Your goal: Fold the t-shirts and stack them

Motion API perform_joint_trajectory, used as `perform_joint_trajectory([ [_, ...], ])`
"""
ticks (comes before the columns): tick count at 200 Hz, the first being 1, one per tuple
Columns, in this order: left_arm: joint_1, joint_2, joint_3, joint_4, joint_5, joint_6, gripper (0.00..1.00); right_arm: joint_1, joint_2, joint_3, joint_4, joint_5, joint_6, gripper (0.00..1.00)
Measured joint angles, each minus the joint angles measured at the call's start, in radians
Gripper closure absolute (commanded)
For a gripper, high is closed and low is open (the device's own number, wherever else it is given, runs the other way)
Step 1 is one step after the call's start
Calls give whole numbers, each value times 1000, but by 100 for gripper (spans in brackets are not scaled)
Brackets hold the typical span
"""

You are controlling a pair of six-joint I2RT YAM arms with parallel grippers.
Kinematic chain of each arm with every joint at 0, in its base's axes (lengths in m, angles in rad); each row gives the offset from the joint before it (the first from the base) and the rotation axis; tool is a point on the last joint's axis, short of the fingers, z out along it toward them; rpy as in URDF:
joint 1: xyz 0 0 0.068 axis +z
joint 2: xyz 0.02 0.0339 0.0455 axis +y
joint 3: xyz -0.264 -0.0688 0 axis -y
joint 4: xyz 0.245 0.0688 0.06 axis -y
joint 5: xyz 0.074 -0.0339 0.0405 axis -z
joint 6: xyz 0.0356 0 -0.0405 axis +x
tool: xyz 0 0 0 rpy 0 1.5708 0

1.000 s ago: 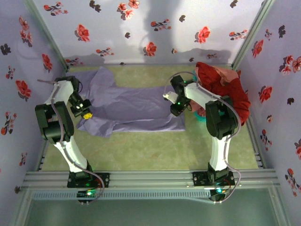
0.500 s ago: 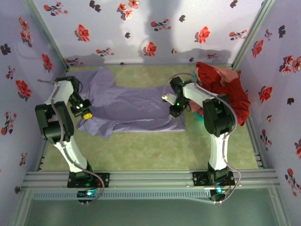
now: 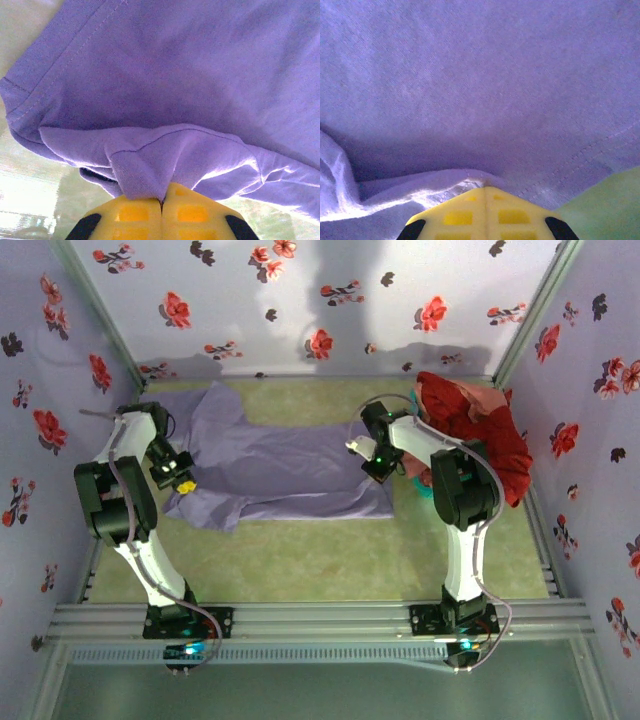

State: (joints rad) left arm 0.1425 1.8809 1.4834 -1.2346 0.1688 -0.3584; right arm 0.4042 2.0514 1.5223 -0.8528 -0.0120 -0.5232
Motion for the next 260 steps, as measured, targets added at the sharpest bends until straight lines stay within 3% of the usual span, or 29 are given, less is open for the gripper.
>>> perform_joint_trajectory([
  [13,0,-2,-2,0,0,0,100,2,-15,-9,2,10,0,100],
  [28,0,-4,-4,0,0,0,100,2,-35,-19,4,14,3,83],
  [41,0,-5,-6,0,0,0,100,3,-47,-20,5,15,7,76],
  [131,0,-5,-7,0,0,0,100,3,10,1,15,-20,7,63],
  [157,0,-5,-7,0,0,0,100,2,30,1,10,-44,7,64],
  [186,0,-5,-8,0,0,0,100,3,34,8,-4,-60,12,82],
  [214,0,-5,-8,0,0,0,100,8,36,13,-15,-57,14,92],
  [260,0,-5,-9,0,0,2,100,27,-2,-7,-36,10,56,98],
])
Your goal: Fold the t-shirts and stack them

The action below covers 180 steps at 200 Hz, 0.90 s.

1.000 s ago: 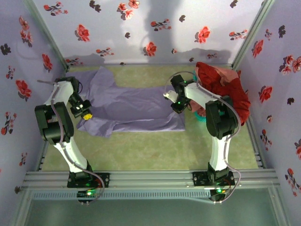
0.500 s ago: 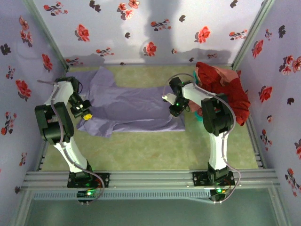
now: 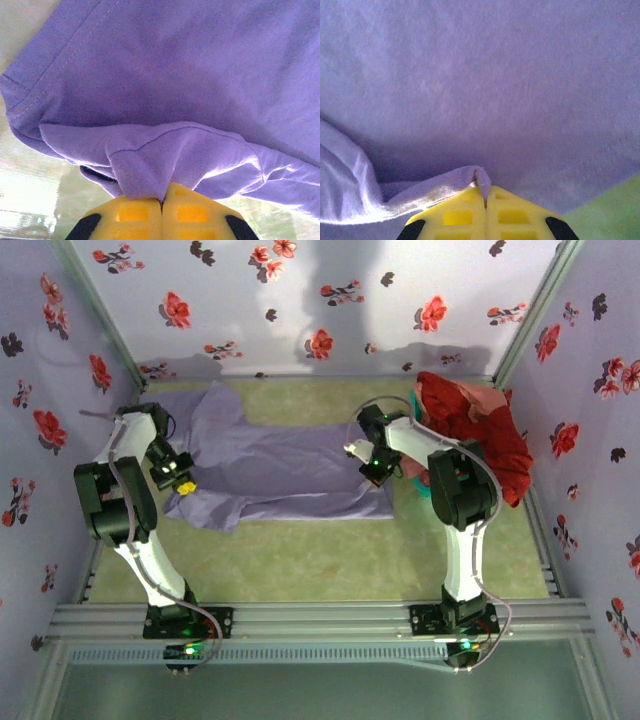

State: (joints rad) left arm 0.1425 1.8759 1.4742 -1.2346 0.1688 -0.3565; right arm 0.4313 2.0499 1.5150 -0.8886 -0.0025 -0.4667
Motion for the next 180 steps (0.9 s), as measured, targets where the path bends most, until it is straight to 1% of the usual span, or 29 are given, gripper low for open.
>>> perform_joint_trajectory([
  [39,0,0,0,0,0,2,100,10,-99,-62,-30,51,49,98],
  [61,0,0,0,0,0,2,100,12,-127,-97,-37,73,75,98],
  [121,0,0,0,0,0,13,100,12,-105,-102,-73,156,148,99],
  [150,0,0,0,0,4,13,100,12,-47,-99,-73,161,166,96],
  [180,0,0,0,0,27,13,100,15,-19,-84,-75,175,180,96],
])
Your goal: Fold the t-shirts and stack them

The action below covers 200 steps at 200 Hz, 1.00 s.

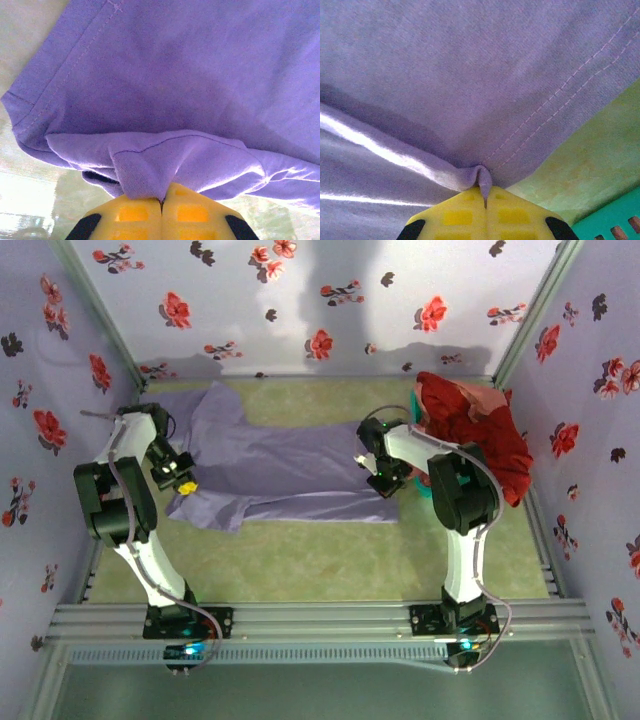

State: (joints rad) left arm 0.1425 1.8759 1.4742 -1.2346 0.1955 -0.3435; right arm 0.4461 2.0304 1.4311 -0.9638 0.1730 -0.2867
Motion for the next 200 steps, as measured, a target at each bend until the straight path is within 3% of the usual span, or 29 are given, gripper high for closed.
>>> perform_joint_trajectory([
  [57,18,5,0,23,37,-23,100,-7,4,3,2,0,34,96],
  [87,23,58,23,29,33,-24,100,-8,3,4,2,-7,36,87],
  [108,24,122,56,34,32,-23,100,-8,3,5,5,-8,37,93],
  [150,28,201,154,-10,22,-11,100,-8,3,5,4,-8,34,91],
  [162,31,201,175,-19,11,-11,91,-8,3,5,3,-8,34,86],
  [184,37,202,188,-34,12,-12,76,-8,2,5,0,-8,35,64],
  [200,37,202,188,-35,8,-2,69,-8,-7,5,-4,-12,49,60],
])
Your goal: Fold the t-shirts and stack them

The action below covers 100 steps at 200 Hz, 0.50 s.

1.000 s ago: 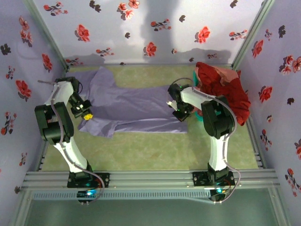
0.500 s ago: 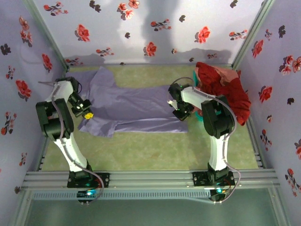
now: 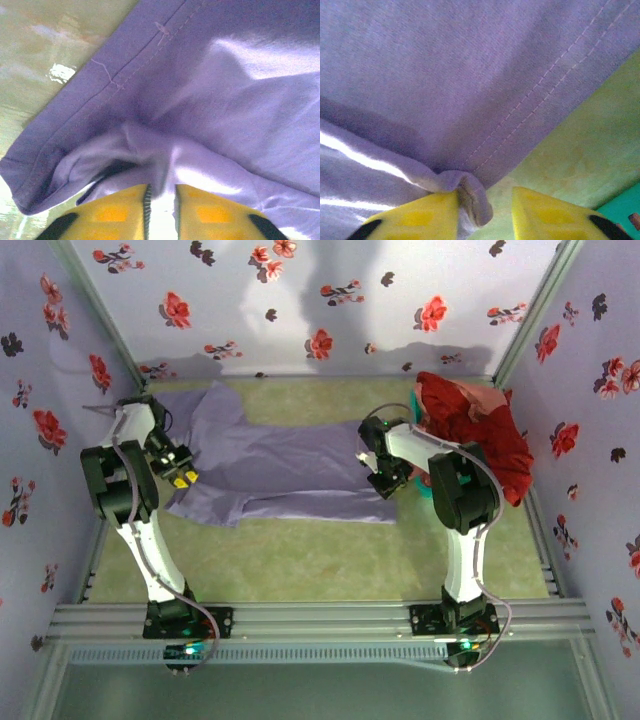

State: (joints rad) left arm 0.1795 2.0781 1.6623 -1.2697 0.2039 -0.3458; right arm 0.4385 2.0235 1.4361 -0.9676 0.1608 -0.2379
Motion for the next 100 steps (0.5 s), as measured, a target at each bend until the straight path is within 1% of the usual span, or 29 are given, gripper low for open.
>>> perform_joint_trajectory([
  [30,10,-8,0,0,-2,8,63,0,-63,0,-12,-17,11,57],
  [45,23,-29,-1,-3,-3,14,62,1,-114,8,-34,-31,23,56],
  [67,38,-99,-16,-7,-14,26,61,15,-197,33,-55,-49,66,53],
  [100,43,-208,-107,-6,-20,50,61,100,-306,50,-47,-68,203,50],
])
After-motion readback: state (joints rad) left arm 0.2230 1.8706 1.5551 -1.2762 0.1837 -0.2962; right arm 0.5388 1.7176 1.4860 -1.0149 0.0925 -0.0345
